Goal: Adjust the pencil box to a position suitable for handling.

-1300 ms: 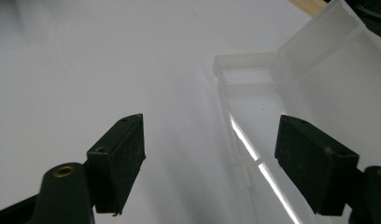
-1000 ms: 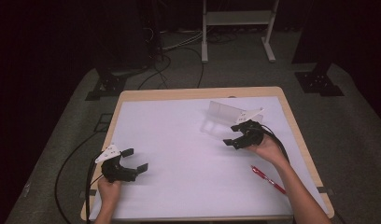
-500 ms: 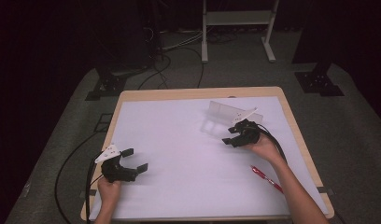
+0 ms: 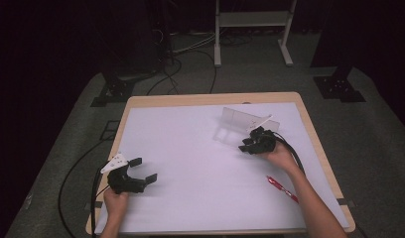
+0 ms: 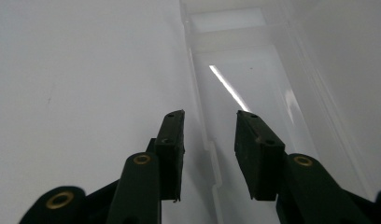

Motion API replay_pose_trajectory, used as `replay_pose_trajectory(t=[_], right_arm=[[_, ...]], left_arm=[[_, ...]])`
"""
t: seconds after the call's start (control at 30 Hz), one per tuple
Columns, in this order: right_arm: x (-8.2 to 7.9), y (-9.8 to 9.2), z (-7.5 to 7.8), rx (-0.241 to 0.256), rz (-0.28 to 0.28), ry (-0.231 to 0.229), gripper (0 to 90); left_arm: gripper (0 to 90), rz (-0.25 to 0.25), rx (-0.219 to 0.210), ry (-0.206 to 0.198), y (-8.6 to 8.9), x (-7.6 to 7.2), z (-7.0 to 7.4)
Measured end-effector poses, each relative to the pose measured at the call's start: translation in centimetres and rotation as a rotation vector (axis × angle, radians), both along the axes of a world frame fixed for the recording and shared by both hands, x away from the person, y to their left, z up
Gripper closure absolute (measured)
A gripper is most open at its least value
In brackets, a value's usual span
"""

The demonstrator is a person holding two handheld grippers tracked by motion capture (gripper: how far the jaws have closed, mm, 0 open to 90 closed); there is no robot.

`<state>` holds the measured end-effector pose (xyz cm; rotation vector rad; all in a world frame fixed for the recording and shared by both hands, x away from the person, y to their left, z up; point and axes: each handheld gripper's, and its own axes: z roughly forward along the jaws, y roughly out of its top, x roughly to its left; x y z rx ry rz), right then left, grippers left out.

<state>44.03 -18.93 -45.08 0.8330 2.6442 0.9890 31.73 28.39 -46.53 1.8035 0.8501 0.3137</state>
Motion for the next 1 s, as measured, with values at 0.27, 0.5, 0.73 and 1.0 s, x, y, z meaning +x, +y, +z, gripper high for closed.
replay_pose_trajectory(t=[0.27, 0.5, 0.73, 1.0], right_arm=[[0.14, 0.15, -0.40, -0.007, -0.003, -0.006, 71.9], [0.31, 0.15, -0.89, -0.024, 0.012, 0.005, 77.5], [0.29, 0.32, -0.95, -0.018, 0.022, 0.003, 81.5], [-0.02, 0.94, -0.87, -0.042, 0.042, -0.035, 85.5]], left_arm=[[0.0, 0.002, -0.002, 0.002, 0.03, 0.01, 0.00], [0.0, 0.001, -0.001, 0.002, 0.02, 0.00, 0.00], [0.0, 0.001, -0.001, 0.002, 0.02, 0.00, 0.00], [0.0, -0.001, -0.001, 0.003, 0.03, 0.00, 0.00]])
